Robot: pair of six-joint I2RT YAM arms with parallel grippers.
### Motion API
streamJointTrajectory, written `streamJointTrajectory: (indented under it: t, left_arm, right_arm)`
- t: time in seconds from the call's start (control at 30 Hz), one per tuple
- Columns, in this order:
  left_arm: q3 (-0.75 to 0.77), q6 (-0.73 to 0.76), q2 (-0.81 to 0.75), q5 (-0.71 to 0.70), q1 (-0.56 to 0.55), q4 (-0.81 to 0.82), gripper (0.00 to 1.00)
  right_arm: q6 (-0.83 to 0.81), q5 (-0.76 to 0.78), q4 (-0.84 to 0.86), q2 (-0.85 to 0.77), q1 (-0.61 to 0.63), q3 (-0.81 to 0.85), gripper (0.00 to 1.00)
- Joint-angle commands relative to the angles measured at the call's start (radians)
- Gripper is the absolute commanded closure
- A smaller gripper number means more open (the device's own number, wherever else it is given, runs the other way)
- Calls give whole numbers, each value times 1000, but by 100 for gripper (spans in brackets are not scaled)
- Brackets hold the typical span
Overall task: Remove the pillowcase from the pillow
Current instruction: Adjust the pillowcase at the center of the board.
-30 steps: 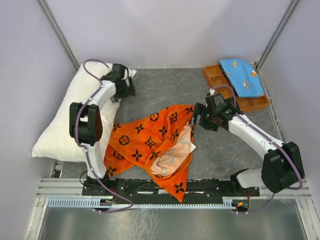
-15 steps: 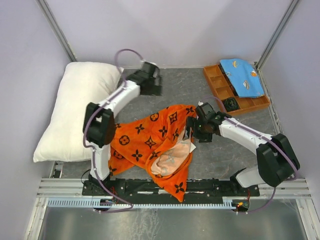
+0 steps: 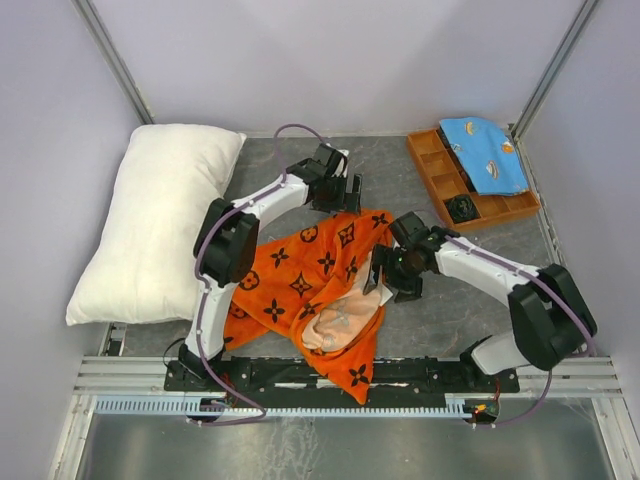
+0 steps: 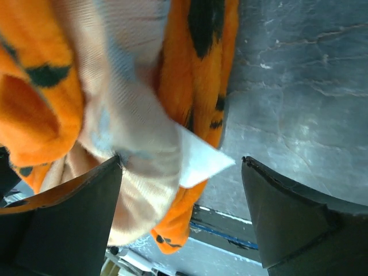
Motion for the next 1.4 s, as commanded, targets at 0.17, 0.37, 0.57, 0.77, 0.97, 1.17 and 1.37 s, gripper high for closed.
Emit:
streamJointTrajectory:
  t: [0.17, 0.37, 0.57, 0.77, 0.97, 1.17, 1.37]
  left_arm:
    - [-365, -102, -91, 94, -20, 398, 3]
    - [-372, -103, -156, -9, 21, 315, 96]
    - [-303, -85, -348, -361, 182, 91, 97]
    - [-371, -107, -489, -698, 149, 9, 97]
    - [-517, -164, -495, -629, 240, -41, 97]
    - [-566, -196, -491, -521, 352, -55, 97]
    - [-509, -168, -494, -429, 446, -81, 97]
  right_arm:
    - [18, -97, 205, 155, 14, -35, 18]
    - [-88, -69, 170, 166, -6, 114, 86]
    - [-479, 471, -201, 182, -31, 649, 98]
    - [-605, 742, -213, 296, 64, 831, 62]
    - [-565, 346, -28, 145, -25, 571, 0]
    - [-300, -126, 364, 17, -259, 208, 0]
    - [-57, -232, 619, 134, -341, 69, 15]
